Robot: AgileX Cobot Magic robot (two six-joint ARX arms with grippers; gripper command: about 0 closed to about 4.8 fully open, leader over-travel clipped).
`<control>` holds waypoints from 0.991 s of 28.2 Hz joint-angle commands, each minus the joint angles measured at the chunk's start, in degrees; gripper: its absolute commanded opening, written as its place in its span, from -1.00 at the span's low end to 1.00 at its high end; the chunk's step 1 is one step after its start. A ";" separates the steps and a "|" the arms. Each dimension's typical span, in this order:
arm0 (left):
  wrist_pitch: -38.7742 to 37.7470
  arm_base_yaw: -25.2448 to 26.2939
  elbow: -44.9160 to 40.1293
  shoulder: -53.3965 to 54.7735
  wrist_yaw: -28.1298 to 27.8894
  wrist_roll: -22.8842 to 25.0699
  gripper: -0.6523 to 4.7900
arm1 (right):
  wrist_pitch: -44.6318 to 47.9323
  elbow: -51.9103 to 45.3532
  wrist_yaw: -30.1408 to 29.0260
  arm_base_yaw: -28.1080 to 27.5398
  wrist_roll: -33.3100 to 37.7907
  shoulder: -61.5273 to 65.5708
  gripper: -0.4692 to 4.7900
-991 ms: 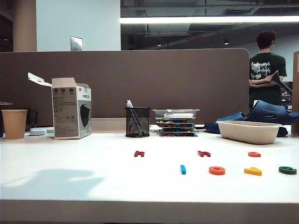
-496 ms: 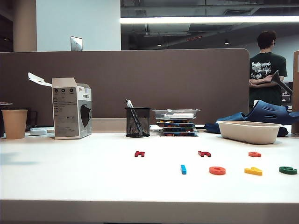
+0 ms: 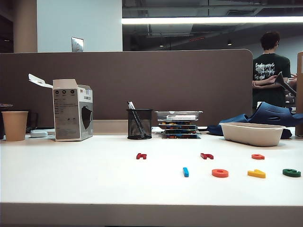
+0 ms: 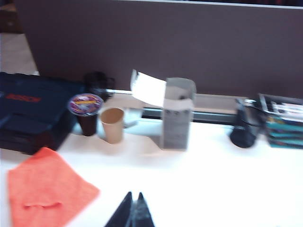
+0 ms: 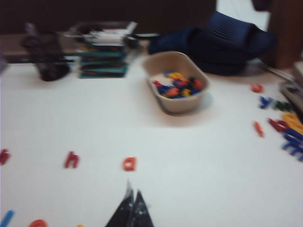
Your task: Select the appropriate letters from the row of letter magnets placed on the table to arrange into the word "love".
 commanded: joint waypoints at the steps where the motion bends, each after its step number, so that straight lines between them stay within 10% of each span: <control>1: 1.18 -2.21 -5.53 -7.69 4.28 -3.69 -0.78 | 3.96 -3.87 -1.03 1.95 1.75 -3.80 -0.83; 15: 12.76 -3.17 -35.63 -36.81 3.78 1.03 -0.78 | 7.37 -16.57 8.85 11.61 -4.63 -14.60 -0.83; 28: 43.41 -3.21 -63.98 -38.12 7.21 -2.95 -0.78 | 13.09 -23.08 11.02 11.78 -9.03 -14.69 -0.83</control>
